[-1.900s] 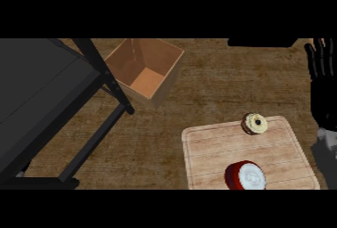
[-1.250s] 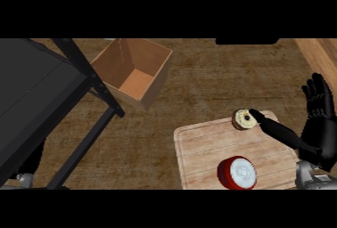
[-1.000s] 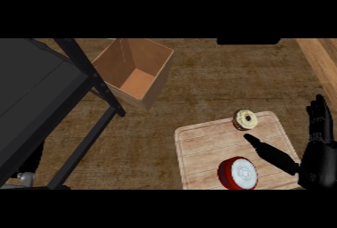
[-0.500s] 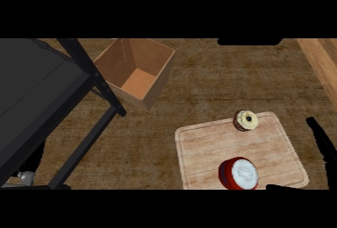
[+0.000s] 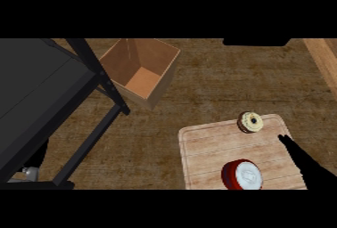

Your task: Pick the can from the cutting board and place it in the cardboard box

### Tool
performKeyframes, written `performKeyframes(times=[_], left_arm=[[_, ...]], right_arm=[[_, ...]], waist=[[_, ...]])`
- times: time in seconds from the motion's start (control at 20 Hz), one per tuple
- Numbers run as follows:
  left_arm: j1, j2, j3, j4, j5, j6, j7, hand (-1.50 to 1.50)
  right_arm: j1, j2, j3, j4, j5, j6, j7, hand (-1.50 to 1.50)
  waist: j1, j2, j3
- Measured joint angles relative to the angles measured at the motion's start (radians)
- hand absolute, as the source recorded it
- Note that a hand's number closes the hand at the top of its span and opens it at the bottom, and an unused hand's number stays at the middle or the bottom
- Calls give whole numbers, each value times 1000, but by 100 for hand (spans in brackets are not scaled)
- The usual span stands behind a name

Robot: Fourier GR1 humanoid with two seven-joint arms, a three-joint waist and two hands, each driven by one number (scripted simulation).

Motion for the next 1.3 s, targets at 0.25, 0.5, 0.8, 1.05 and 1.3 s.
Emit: performKeyframes(times=[0.25,0.5,0.8,1.05,1.3], left_arm=[[2,-3,8,-8,-10,-8,17,0],[7,-8,17,-13,-18,-17,25,0],[13,-13,28,-15,-25,-30,32,0],[19,-17,38,-18,-42,-24,28,0],[24,-27,54,-25,-47,-33,24,0]], right_arm=[[-75,73,77,-16,55,47,121,-150],[-112,136,112,34,107,71,152,-150],[-129,197,127,108,142,99,152,-150],[-109,235,140,117,182,118,147,-150],[-91,285,148,150,231,121,134,-150]], waist=[[1,2,-3],[-2,2,-2],[-5,0,-1],[-9,-2,0],[-11,-1,0]])
